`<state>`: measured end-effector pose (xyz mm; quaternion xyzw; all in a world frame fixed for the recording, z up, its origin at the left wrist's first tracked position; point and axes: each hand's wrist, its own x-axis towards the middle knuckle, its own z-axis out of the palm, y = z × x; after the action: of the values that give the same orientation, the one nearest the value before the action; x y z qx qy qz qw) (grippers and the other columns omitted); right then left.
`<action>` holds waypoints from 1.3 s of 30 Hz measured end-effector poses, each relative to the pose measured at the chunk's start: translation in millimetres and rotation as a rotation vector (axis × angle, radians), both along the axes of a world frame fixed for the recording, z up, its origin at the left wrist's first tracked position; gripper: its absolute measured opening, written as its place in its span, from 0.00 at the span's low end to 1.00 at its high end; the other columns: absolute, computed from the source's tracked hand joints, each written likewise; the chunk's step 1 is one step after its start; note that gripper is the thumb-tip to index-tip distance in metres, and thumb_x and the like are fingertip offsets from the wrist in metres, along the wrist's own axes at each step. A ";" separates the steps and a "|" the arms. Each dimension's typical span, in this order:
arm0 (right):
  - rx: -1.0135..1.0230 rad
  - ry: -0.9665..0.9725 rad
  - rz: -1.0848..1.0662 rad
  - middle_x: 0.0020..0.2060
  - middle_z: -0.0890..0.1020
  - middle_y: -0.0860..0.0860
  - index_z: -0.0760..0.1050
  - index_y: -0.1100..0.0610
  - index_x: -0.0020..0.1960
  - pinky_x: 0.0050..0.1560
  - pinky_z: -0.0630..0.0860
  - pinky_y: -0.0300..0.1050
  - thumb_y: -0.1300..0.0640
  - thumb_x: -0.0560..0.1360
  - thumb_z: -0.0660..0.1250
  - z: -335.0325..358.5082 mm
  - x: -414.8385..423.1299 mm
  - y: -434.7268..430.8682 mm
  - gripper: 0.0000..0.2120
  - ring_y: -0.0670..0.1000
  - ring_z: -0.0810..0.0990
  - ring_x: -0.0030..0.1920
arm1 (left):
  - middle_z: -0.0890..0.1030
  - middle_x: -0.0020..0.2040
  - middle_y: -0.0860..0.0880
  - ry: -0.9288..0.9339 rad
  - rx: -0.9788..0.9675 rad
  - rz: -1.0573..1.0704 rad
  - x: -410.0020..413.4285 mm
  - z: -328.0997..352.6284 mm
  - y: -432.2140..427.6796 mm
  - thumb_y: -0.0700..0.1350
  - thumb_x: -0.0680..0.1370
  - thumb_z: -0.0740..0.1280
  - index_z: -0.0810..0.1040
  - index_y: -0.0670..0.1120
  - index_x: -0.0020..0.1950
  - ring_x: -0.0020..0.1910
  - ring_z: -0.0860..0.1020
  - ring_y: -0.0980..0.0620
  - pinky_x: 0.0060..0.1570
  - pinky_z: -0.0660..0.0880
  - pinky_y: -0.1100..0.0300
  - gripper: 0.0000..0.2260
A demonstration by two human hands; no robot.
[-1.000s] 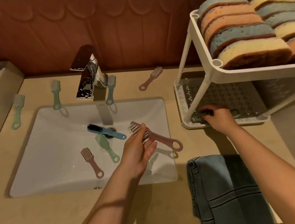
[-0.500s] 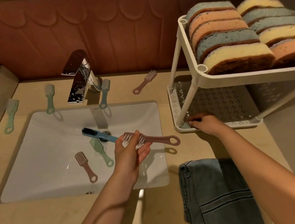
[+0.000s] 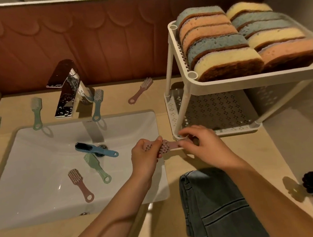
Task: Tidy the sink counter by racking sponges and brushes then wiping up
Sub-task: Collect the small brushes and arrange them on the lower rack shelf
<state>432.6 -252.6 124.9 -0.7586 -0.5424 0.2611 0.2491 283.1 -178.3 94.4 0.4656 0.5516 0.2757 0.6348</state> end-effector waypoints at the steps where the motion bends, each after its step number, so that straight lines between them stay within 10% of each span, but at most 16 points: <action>1: 0.001 -0.075 0.032 0.55 0.78 0.46 0.74 0.51 0.63 0.61 0.67 0.45 0.50 0.75 0.65 -1.9 -3.7 -0.6 0.17 0.47 0.72 0.58 | 0.76 0.33 0.46 0.002 -0.001 -0.033 5.4 0.2 -1.3 0.50 0.74 0.69 0.69 0.45 0.35 0.34 0.74 0.50 0.38 0.71 0.57 0.14; 11: 0.109 0.050 -0.070 0.50 0.79 0.44 0.76 0.47 0.58 0.54 0.76 0.55 0.51 0.73 0.68 -10.7 9.5 -17.5 0.14 0.45 0.78 0.52 | 0.75 0.48 0.47 0.124 0.028 -0.438 32.5 18.0 -5.5 0.55 0.81 0.52 0.69 0.45 0.55 0.45 0.73 0.54 0.43 0.69 0.61 0.15; 18: 0.033 0.016 -0.276 0.50 0.81 0.45 0.75 0.47 0.56 0.52 0.77 0.57 0.52 0.73 0.68 -21.0 58.3 -25.9 0.12 0.48 0.78 0.52 | 0.69 0.69 0.49 0.261 0.495 -0.526 46.2 18.0 19.4 0.48 0.78 0.64 0.64 0.50 0.70 0.65 0.69 0.50 0.62 0.70 0.53 0.21; 27: -0.067 -0.044 -0.338 0.50 0.83 0.54 0.75 0.53 0.57 0.57 0.74 0.59 0.58 0.74 0.67 -50.7 88.1 15.9 0.11 0.57 0.79 0.53 | 0.82 0.54 0.48 0.402 0.845 -0.688 58.7 14.5 40.1 0.48 0.78 0.63 0.76 0.48 0.62 0.49 0.79 0.51 0.51 0.76 0.54 0.14; 39: -0.286 -0.111 -0.194 0.56 0.81 0.51 0.78 0.49 0.55 0.59 0.72 0.51 0.54 0.75 0.64 -69.8 88.5 57.9 0.10 0.55 0.77 0.57 | 0.83 0.52 0.49 0.389 0.851 -0.642 59.0 10.6 41.7 0.49 0.77 0.64 0.78 0.50 0.60 0.47 0.80 0.51 0.50 0.77 0.52 0.13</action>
<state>521.0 -194.7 55.1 -0.8484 -0.4368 0.2681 0.1321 342.2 -136.6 105.0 0.8670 0.3294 0.1763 0.3298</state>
